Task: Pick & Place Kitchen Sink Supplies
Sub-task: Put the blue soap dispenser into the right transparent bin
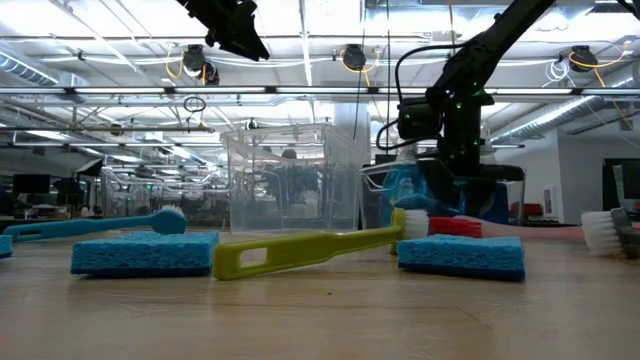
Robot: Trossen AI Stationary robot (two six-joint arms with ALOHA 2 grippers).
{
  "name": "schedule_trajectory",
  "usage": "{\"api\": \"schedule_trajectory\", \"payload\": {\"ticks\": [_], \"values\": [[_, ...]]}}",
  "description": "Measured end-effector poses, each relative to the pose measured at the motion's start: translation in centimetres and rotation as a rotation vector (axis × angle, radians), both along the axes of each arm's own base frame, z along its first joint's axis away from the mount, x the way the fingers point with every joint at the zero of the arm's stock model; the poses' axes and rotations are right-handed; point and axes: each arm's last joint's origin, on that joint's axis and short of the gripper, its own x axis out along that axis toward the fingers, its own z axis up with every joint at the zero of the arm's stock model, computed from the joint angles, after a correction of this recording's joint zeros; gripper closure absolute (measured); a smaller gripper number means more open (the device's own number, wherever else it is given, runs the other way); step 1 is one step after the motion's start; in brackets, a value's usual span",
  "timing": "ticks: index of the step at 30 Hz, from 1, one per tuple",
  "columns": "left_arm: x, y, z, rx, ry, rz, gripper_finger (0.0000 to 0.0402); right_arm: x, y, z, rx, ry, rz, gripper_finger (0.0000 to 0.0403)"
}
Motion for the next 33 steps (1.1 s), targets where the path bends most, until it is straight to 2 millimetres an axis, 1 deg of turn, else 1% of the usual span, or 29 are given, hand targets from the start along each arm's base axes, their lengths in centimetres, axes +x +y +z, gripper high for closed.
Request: {"api": "schedule_trajectory", "payload": {"ticks": [7, 11, 29, 33], "values": [[0.01, -0.01, 0.0, -0.001, -0.001, -0.001, 0.0188, -0.04, 0.03, -0.22, 0.005, 0.016, -0.004, 0.0253], [0.02, -0.02, 0.0, -0.003, -0.002, -0.005, 0.0188, -0.04, 0.06, -0.47, 0.011, 0.03, -0.004, 0.0262], [0.01, -0.02, -0.01, -0.005, -0.003, -0.006, 0.0188, -0.05, 0.08, -0.48, -0.038, 0.065, -0.024, 0.027], [0.03, -0.04, -0.01, -0.006, -0.004, -0.007, 0.0188, 0.0, 0.1, -0.12, -0.056, 0.052, -0.027, 0.027]]}}
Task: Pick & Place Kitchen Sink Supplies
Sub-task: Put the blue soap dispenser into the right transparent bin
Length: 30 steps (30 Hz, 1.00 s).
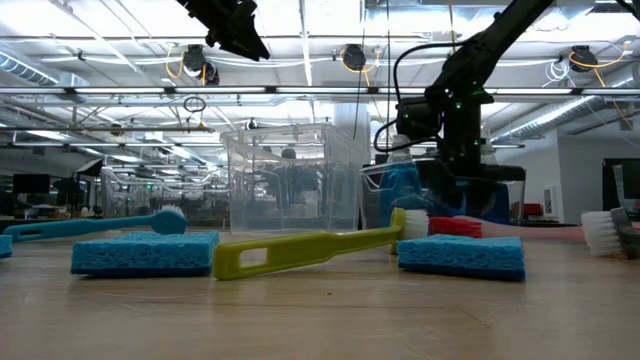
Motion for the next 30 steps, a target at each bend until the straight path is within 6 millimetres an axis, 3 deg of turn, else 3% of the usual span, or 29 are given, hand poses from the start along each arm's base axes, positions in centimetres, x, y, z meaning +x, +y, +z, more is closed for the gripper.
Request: {"api": "schedule_trajectory", "payload": {"ticks": [15, 30], "values": [[0.5, -0.7, 0.0, 0.002, -0.001, -0.03, 0.0188, 0.1, 0.5, 2.3, -0.127, -0.043, 0.032, 0.0271], [0.5, -0.7, 0.0, -0.002, -0.005, -0.027, 0.0188, 1.0, 1.4, 2.6, -0.297, 0.036, 0.154, 0.0272]]}}
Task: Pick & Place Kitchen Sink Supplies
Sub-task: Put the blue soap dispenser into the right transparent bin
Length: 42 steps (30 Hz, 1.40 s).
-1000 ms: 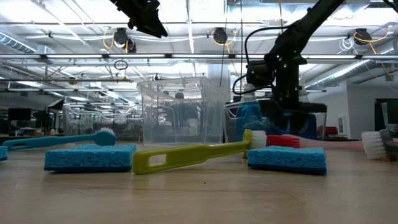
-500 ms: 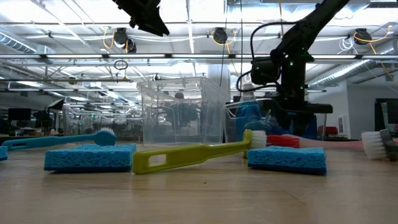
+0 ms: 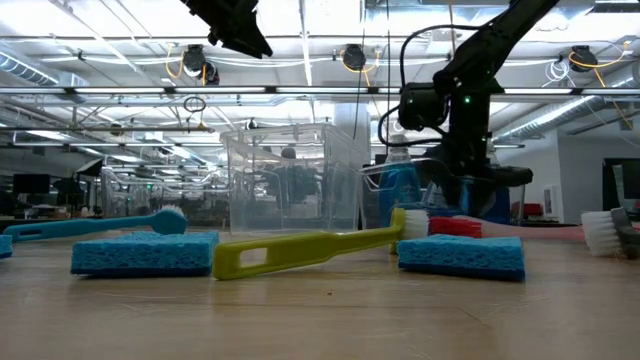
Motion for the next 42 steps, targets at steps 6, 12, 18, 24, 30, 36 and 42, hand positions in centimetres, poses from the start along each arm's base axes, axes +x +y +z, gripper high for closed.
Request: {"api": "schedule_trajectory", "payload": {"ticks": [6, 12, 18, 24, 30, 36, 42], "values": [[0.0, 0.0, 0.0, -0.001, 0.0, 0.001, 0.0188, 0.3, 0.5, 0.3, -0.063, 0.027, 0.037, 0.0272], [0.0, 0.0, 0.0, 0.002, 0.001, 0.0, 0.0188, 0.0, 0.7, 1.3, -0.13, 0.027, 0.046, 0.0271], [0.0, 0.0, 0.0, 0.003, 0.0, -0.001, 0.0188, -0.1, 0.7, 2.1, -0.214, 0.061, 0.079, 0.0271], [0.0, 0.0, 0.0, 0.002, 0.0, -0.001, 0.0188, 0.0, 0.8, 2.2, -0.271, 0.131, 0.152, 0.0271], [0.0, 0.0, 0.0, 0.005, 0.002, -0.002, 0.0188, 0.4, 0.9, 2.5, -0.367, 0.177, 0.189, 0.0271], [0.0, 0.0, 0.0, 0.005, 0.002, -0.003, 0.0188, 1.0, 1.3, 2.8, -0.452, 0.214, 0.236, 0.0271], [0.0, 0.0, 0.0, 0.006, 0.002, -0.003, 0.0188, 1.3, 1.8, 3.0, -0.525, 0.264, 0.259, 0.0271]]}}
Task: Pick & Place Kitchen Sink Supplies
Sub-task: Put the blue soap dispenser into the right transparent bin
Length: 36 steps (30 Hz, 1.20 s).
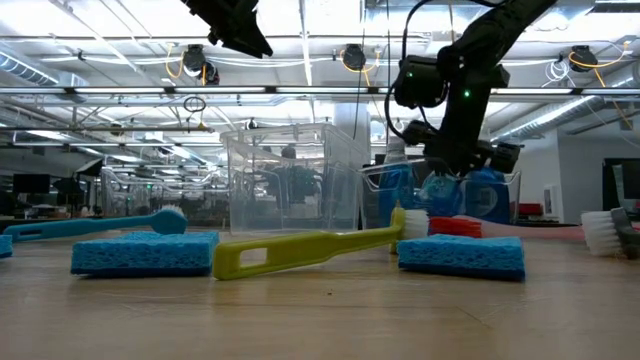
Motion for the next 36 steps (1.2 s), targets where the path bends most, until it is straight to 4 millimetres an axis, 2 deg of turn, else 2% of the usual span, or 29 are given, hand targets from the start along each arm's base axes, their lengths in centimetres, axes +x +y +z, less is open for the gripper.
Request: {"api": "schedule_trajectory", "payload": {"ticks": [14, 36], "values": [[0.0, 0.0, 0.0, -0.001, -0.002, 0.0, 0.0188, 0.7, 1.6, 0.4, -0.149, 0.096, 0.052, 0.0271], [0.4, -0.7, 0.0, 0.006, 0.008, -0.032, 0.0188, 2.0, 4.8, 0.7, -0.208, 0.099, 0.172, 0.027]]}}
